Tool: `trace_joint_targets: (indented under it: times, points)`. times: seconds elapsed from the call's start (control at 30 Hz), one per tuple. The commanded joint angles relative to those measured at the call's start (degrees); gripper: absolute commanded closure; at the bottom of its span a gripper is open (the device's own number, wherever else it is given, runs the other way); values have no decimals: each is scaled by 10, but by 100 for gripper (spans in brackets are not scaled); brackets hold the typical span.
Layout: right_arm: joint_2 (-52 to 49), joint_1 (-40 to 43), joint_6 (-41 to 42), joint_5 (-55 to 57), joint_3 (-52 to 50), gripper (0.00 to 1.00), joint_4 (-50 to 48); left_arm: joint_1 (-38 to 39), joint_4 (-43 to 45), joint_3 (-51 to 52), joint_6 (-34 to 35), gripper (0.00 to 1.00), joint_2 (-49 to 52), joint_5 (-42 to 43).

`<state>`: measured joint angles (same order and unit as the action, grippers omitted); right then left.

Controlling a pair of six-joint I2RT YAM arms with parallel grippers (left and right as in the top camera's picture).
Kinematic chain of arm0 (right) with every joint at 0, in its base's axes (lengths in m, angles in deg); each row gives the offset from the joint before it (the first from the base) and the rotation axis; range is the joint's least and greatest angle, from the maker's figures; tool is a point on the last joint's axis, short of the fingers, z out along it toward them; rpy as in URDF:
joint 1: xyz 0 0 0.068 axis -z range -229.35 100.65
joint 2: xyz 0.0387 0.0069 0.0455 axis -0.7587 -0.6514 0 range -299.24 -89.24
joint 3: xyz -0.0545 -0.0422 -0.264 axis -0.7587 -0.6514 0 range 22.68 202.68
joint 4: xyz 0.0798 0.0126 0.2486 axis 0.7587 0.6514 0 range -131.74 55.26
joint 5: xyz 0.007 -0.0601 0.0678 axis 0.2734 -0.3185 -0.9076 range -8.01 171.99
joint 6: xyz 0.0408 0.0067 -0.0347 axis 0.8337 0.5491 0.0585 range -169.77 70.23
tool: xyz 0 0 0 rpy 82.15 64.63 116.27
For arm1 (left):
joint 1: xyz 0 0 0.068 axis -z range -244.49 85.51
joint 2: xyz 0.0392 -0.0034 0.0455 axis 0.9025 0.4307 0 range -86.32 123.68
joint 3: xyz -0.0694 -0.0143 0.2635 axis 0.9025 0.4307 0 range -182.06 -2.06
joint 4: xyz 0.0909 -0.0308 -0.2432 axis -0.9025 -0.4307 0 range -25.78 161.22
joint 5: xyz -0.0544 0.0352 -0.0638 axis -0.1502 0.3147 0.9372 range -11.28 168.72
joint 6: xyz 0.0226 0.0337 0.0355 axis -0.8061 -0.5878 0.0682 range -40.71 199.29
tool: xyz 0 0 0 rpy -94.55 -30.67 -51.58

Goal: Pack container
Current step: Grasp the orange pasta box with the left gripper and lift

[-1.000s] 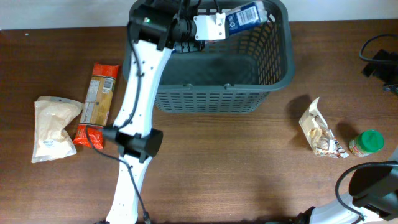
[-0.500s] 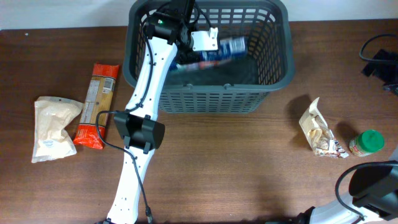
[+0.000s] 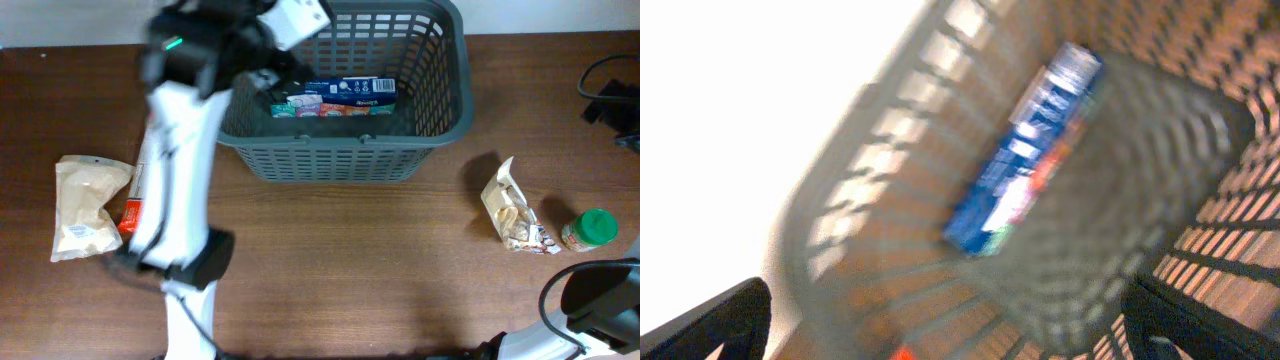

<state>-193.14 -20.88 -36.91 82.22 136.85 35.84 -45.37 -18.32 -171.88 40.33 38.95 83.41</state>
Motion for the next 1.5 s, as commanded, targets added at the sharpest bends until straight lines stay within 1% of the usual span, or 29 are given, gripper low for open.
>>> trace_joint_targets:
  times: [0.0,0.1,0.17,0.23,0.27,0.37,0.4,0.43,0.57,0.63,0.7,0.8,0.9,1.07,1.3,1.4,1.47]
  points:
    - [1,4,-4,9,3,1,-2,-34,-6,-7,137,1,-92,-137]
    - [1,4,-4,9,3,1,-2,-80,-6,-7,237,1,-124,-220]
    - [1,4,-4,9,3,1,-2,-123,-23,-7,287,1,-130,-234]
    - [1,4,-4,9,3,1,-2,-177,-50,3,304,1,-127,-226]
    - [1,4,-4,9,3,1,-2,-193,-54,13,306,1,-127,-219]
    - [1,4,-4,9,3,1,-2,-253,-56,90,303,1,-127,-177]
    - [1,4,-4,9,3,1,-2,-288,-50,164,289,1,-124,-148]
    - [1,4,-4,9,3,1,-2,-304,-38,207,271,1,-122,-126]
    - [1,4,-4,9,3,1,-2,-344,39,374,221,1,-107,-54]
    - [1,4,-4,9,3,1,-2,-351,75,442,204,1,-94,-53]
    - [1,4,-4,9,3,1,-2,-352,110,501,172,1,-70,-52]
    - [1,4,-4,9,3,1,-2,-347,138,539,136,1,-28,-52]
    - [1,4,-4,9,3,1,-2,-334,145,544,126,1,33,-54]
    - [1,4,-4,9,3,1,-2,-327,158,544,127,0,88,-63]
    - [1,4,-4,9,3,1,-2,-327,162,545,142,2,132,-77]
    - [1,4,-4,9,3,1,-2,-327,166,545,167,2,144,-93]
    - [1,4,-4,9,3,1,-2,-327,165,545,177,4,149,-97]
